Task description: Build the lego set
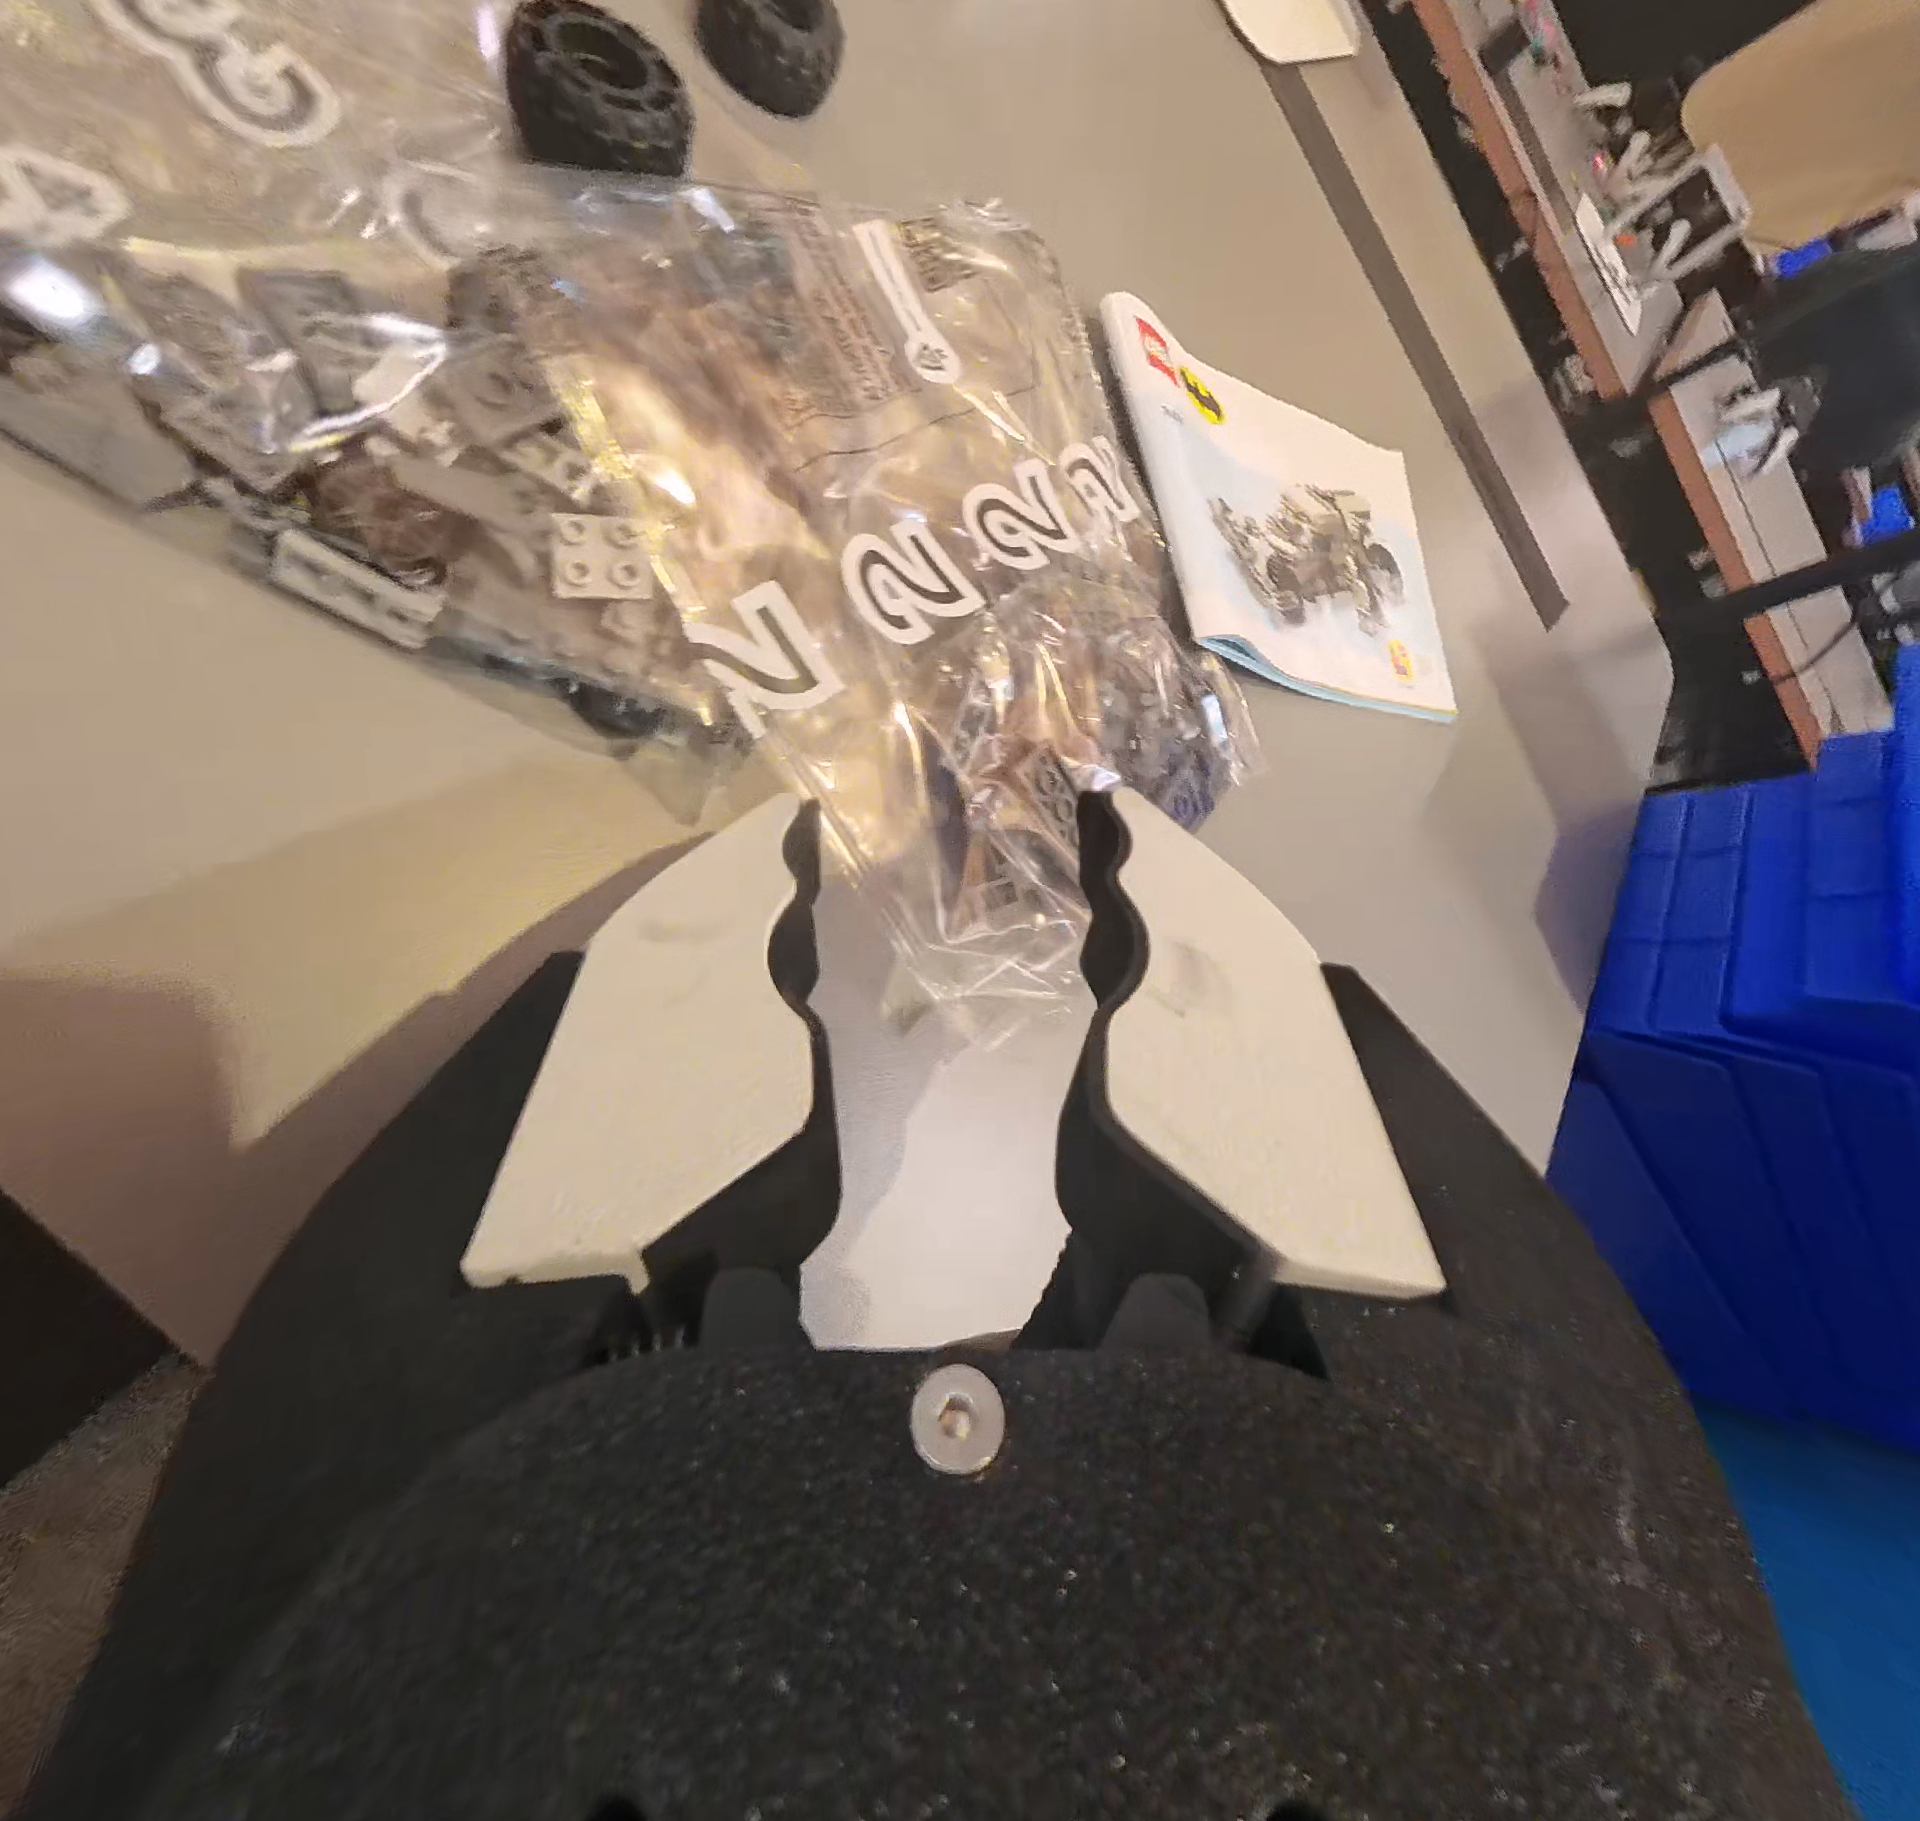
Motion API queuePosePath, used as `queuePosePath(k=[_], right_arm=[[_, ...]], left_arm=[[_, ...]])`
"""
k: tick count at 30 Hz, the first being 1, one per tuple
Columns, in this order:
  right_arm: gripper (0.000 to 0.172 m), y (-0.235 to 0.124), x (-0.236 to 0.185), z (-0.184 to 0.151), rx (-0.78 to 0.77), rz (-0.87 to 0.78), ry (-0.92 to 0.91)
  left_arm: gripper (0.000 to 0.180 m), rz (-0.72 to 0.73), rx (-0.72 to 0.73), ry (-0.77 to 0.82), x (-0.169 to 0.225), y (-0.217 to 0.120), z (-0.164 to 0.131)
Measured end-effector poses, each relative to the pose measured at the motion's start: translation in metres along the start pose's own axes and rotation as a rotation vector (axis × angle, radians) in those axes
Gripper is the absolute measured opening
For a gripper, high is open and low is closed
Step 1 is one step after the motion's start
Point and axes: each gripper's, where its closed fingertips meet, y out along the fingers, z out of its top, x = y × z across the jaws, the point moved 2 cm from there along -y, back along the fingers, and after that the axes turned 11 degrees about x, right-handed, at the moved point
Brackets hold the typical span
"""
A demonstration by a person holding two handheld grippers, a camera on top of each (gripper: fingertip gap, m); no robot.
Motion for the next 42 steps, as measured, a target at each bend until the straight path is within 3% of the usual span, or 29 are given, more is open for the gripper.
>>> queuePosePath(k=[4, 7, 13, 22, 24, 26, 29, 31, 34, 37, 40, 42], right_arm=[[0.049, 0.012, -0.007, -0.016, -0.105, 0.029, -0.143], [0.029, 0.022, -0.007, -0.02, -0.129, 0.026, -0.19], [0.007, 0.028, 0.002, -0.016, -0.13, -0.044, -0.201], [0.001, 0.007, 0.014, 0.063, 0.135, -0.151, -0.003], [0.0, 0.007, 0.006, 0.081, 0.16, -0.171, -0.001], [0.0, 0.007, -0.012, 0.097, 0.185, -0.164, -0.027], [0.0, 0.009, -0.045, 0.113, 0.222, -0.156, -0.103], [0.0, 0.012, -0.062, 0.117, 0.236, -0.149, -0.136], [0.0, 0.014, -0.075, 0.121, 0.26, -0.124, -0.156], [0.0, 0.017, -0.079, 0.124, 0.259, -0.106, -0.161], [0.005, 0.017, -0.078, 0.125, 0.251, -0.096, -0.17], [0.013, 0.016, -0.077, 0.125, 0.246, -0.088, -0.179]], left_arm=[[0.038, -0.039, -0.01, 0.023, 0.01, 0.012, 0.006], [0.037, -0.048, -0.015, 0.018, 0.011, 0.015, 0.008], [0.036, -0.069, -0.013, 0.004, 0.017, 0.016, 0.009], [0.038, -0.133, 0.075, -0.102, 0.031, 0.018, 0.032], [0.051, -0.09, 0.077, -0.195, 0.024, 0.024, 0.033], [0.069, 0.049, 0.086, -0.212, 0.003, 0.027, 0.031], [0.081, 0.232, 0.125, -0.06, -0.024, 0.019, 0.031], [0.08, 0.183, 0.113, 0.082, -0.016, 0.02, 0.026], [0.059, 0.139, 0.118, 0.265, -0.006, 0.021, 0.02], [0.018, 0.089, 0.147, 0.353, 0.004, 0.021, 0.021], [0.0, 0.102, 0.141, 0.378, 0.002, 0.021, 0.021], [0.0, 0.107, 0.145, 0.394, -0.001, 0.019, 0.021]])
